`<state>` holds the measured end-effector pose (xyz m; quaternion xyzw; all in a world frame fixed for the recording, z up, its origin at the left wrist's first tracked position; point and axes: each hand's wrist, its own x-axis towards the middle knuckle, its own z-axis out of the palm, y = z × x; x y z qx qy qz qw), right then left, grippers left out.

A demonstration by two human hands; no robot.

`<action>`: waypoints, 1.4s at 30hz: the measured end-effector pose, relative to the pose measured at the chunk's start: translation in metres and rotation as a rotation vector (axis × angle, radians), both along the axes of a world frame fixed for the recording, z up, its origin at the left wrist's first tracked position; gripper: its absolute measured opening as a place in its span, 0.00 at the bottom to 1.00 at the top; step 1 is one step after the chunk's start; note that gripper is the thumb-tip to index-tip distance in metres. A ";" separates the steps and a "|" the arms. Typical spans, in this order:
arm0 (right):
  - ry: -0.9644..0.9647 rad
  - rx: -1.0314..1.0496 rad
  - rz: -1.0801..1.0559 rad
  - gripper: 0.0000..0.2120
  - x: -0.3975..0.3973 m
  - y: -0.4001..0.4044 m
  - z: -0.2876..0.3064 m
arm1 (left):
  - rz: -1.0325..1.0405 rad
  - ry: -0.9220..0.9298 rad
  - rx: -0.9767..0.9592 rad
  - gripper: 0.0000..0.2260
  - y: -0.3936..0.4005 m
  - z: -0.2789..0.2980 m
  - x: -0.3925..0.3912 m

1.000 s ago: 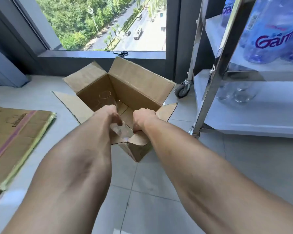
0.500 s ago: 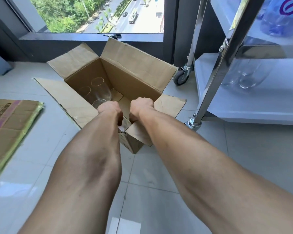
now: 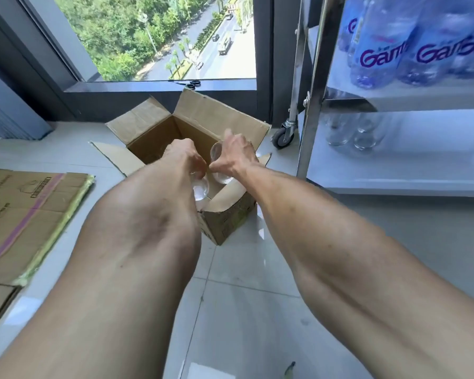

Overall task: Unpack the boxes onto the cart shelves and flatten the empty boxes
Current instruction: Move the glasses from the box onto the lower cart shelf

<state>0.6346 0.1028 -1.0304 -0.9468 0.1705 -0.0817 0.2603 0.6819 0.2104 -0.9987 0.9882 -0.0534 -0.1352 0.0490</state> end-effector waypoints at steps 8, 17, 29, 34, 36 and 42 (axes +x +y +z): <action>-0.027 -0.004 0.038 0.20 -0.049 -0.035 0.070 | 0.065 -0.121 -0.069 0.14 -0.026 0.014 -0.061; -0.040 -0.043 0.075 0.19 -0.095 -0.068 0.071 | 0.091 -0.301 0.003 0.23 -0.040 0.026 -0.096; 0.172 -0.137 0.181 0.19 -0.157 -0.144 0.057 | -0.116 -0.285 -0.009 0.21 -0.121 0.018 -0.153; 0.163 -0.168 0.081 0.30 -0.173 -0.171 0.043 | -0.200 -0.278 -0.069 0.17 -0.140 0.013 -0.168; 0.155 -0.182 0.031 0.33 -0.179 -0.178 0.037 | -0.235 -0.258 -0.092 0.19 -0.150 0.013 -0.172; 0.124 -0.138 -0.150 0.24 -0.191 -0.203 0.023 | -0.307 -0.231 -0.232 0.34 -0.178 -0.003 -0.184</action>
